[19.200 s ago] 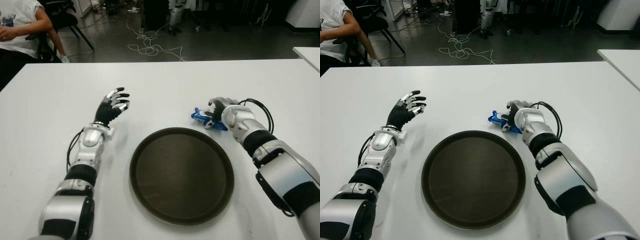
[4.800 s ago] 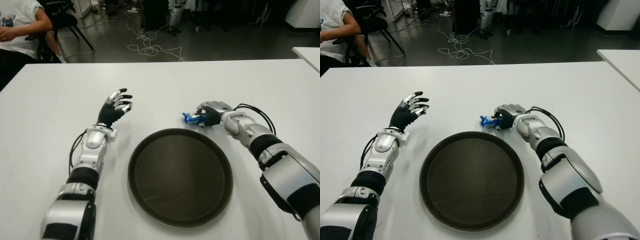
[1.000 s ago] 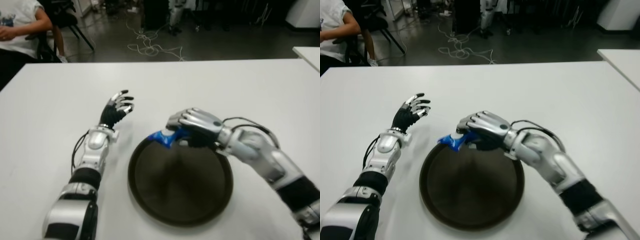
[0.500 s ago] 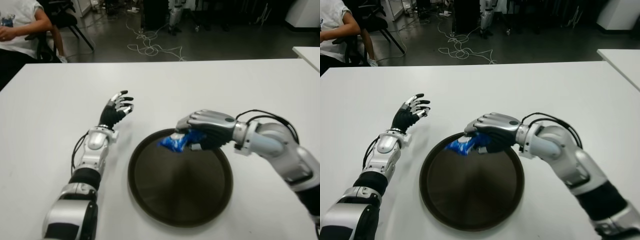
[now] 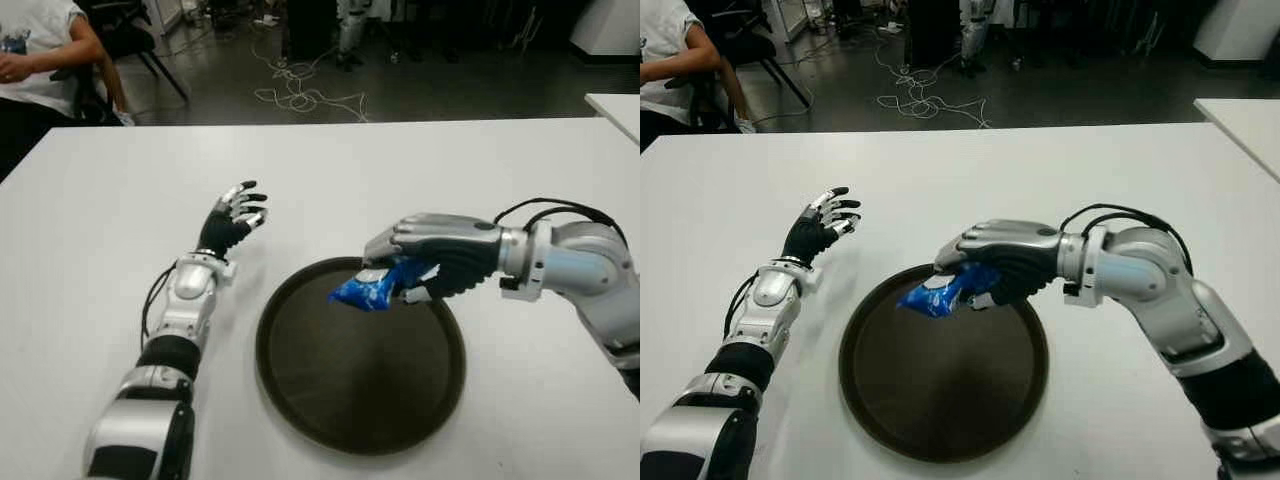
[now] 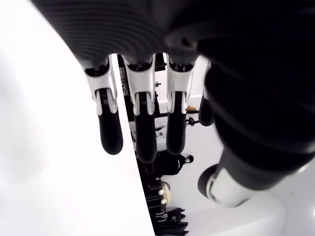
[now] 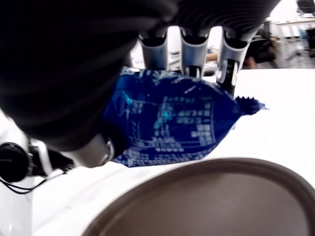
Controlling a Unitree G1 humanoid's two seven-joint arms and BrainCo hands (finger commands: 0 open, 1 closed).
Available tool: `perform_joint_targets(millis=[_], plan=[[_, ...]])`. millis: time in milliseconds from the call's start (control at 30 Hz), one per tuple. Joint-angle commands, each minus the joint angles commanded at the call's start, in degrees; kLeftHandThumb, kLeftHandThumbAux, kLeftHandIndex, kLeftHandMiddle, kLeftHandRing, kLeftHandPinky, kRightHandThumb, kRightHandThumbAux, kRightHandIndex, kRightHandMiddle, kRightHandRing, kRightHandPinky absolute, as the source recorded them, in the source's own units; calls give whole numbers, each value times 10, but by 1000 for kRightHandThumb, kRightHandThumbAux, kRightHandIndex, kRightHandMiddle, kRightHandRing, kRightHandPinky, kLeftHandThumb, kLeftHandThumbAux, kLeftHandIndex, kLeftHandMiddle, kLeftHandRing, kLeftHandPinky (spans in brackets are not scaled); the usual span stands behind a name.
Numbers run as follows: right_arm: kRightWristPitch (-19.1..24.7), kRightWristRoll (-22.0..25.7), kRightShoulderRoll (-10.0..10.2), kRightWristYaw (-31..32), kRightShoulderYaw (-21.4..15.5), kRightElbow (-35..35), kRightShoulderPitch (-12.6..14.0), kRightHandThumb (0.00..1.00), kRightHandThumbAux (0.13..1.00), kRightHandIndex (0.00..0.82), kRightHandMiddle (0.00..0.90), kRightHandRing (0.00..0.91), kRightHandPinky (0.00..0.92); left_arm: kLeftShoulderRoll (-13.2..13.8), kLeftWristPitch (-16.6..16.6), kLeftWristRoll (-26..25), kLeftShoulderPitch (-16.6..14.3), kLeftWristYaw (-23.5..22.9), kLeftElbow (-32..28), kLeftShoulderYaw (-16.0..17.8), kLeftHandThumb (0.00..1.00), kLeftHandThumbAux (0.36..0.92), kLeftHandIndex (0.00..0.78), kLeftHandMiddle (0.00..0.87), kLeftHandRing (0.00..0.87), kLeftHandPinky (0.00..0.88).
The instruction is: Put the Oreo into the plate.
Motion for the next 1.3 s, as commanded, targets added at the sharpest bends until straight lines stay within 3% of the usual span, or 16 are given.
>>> perform_joint_targets(millis=[67,133,333,467,500,533,633,700,933,1300], plan=[[-3,9,1,1,-4,6,-1,830,694,374,532,542,387,1,1,1,0,-1,-1,-1,345,760,173,277,289,316],[-7,13,3,-1,-7,10,1,833,691,391,515,520,296,2,2,2,0,-2,-2,-2,336,754,175,279,291,310],[-5,36,0,23,-6,22,-3,833,692,413,469,459,194,1,1,0,2,-3,-5,-1,326,744,170,279,295,321],[4,34,-4,36,-4,23,-7,709,733,399,272,279,125,1,2,0,3,-2,-5,-1,344,749,169,283,299,330],[10,29,-6,39,-2,23,-8,453,737,265,199,206,98,1,1,0,3,-2,-5,0,351,751,170,283,298,330],[13,25,-7,41,-1,23,-8,290,725,173,144,151,81,1,1,-1,4,-2,-5,0,360,751,170,282,296,329],[20,20,-7,46,0,22,-9,95,690,57,72,79,60,0,0,-1,4,-2,-5,0,370,748,167,277,291,322],[23,15,-6,46,1,22,-9,48,666,29,52,57,49,-1,1,-3,5,-3,-7,1,366,744,165,274,289,323],[31,6,0,49,6,27,-15,3,605,1,26,13,6,-3,2,-5,7,0,-12,2,381,765,163,275,290,325],[7,13,7,64,19,63,-31,0,599,0,22,7,19,-3,2,-1,5,4,-9,0,360,752,174,281,294,328]])
